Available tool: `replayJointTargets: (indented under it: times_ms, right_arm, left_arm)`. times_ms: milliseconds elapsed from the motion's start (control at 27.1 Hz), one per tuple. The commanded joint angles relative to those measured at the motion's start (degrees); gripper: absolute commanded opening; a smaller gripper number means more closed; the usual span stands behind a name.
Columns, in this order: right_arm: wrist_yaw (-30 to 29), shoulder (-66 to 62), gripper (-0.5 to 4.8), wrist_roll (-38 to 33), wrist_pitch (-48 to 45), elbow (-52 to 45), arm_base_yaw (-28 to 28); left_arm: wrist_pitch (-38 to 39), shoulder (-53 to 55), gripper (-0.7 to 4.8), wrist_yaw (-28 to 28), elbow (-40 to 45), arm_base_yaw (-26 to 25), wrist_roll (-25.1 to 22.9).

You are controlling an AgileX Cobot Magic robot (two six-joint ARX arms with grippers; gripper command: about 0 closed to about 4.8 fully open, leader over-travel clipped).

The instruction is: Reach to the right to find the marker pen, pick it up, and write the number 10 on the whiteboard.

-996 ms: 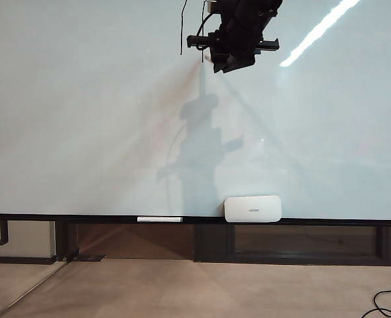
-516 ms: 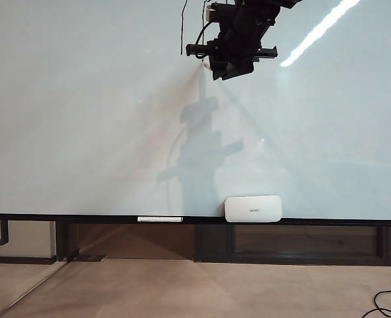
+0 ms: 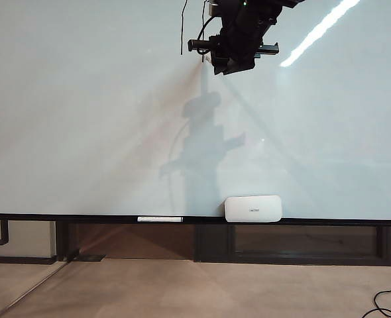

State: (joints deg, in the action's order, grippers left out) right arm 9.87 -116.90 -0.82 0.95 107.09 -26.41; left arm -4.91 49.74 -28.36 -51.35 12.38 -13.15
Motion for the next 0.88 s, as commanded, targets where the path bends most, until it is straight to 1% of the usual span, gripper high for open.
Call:
replayJointTargets:
  times_ms: [37, 479, 590, 701, 885]
  right_arm:
    - [0.1, 0.3, -0.04, -0.3, -0.7, 0.3, 0.7]
    - [2.1, 0.7, -0.04, -0.9, 1.9, 0.3, 2.1]
    - [3.8, 0.9, -0.04, -0.8, 2.7, 0.3, 2.1]
    - [3.9, 1.3, -0.04, -0.7, 3.2, 0.3, 2.1]
    - [4.6, 2.0, -0.04, -0.6, 4.0, 0.3, 2.2]
  left_arm:
    - [-0.4, -0.2, -0.06, -0.4, -0.1, 0.0, 0.1]
    - [-0.3, -0.4, -0.06, -0.3, -0.1, 0.0, 0.1]
    - [-0.3, -0.4, -0.06, -0.5, -0.1, 0.0, 0.1]
    - [-0.3, -0.4, -0.06, -2.8, -0.1, 0.0, 0.4]
    - [-0.3, -0.4, -0.06, -3.0, -0.1, 0.0, 0.8]
